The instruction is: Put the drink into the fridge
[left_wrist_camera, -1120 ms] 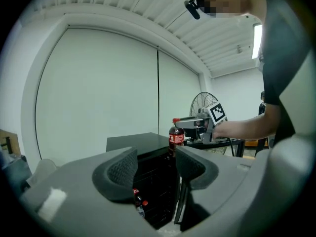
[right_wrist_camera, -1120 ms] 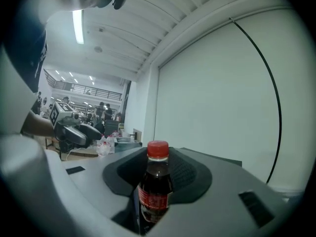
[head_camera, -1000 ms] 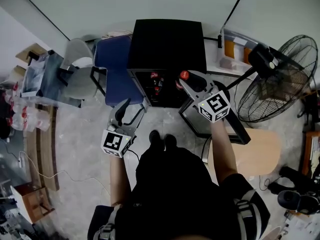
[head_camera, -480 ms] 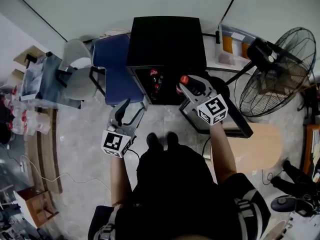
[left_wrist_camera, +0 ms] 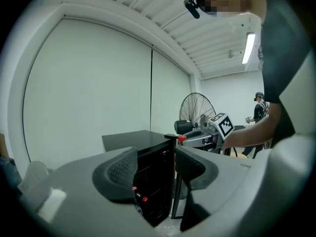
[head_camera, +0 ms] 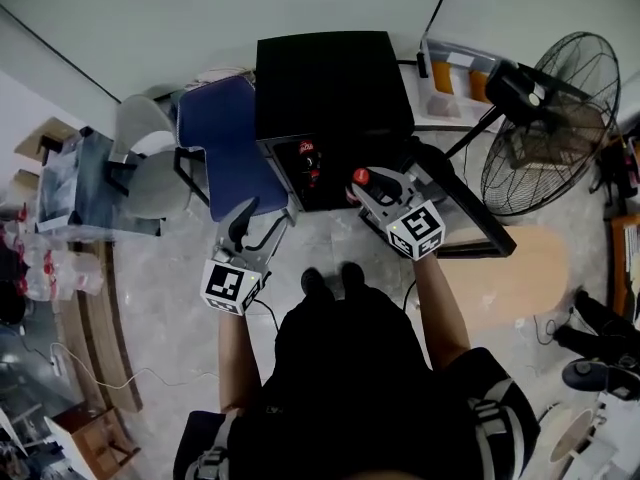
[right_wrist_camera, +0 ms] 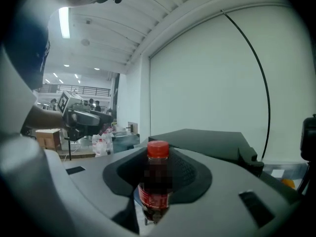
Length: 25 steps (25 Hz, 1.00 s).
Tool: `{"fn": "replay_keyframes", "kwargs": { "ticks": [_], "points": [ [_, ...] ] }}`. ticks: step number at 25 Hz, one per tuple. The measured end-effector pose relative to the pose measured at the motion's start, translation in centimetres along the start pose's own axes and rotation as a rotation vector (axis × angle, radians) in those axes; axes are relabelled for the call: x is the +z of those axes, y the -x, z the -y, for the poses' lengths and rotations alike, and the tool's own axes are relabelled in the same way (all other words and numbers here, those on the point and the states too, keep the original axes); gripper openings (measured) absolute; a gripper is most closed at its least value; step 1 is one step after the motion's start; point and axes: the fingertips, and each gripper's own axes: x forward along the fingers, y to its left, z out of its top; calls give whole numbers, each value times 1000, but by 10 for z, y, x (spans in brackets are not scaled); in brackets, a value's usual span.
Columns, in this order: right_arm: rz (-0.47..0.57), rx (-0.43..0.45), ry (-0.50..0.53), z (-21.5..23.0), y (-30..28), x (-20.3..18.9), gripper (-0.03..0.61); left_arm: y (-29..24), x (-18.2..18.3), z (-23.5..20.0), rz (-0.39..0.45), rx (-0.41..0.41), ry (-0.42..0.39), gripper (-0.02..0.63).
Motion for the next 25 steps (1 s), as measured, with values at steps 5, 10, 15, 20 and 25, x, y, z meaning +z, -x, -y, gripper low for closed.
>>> {"fn": "replay_keyframes", "kwargs": {
  "ticks": [5, 10, 15, 20, 25],
  "points": [
    [-32, -50, -12, -8, -8, -12, 133, 3, -4, -9, 1, -64, -21, 238],
    [-58, -95, -24, -16, -15, -25, 133, 10, -17, -14, -16, -127, -29, 238],
    [-71, -131, -31, -16, -25, -35, 133, 12, -23, -27, -19, -147, -27, 238],
    [-92, -145, -36, -12, -33, -43, 133, 11, -25, -36, -23, -152, -23, 238],
    [-120, -141, -48, -3, -41, -59, 133, 8, -28, -40, -33, -142, -20, 238]
  ]
}}
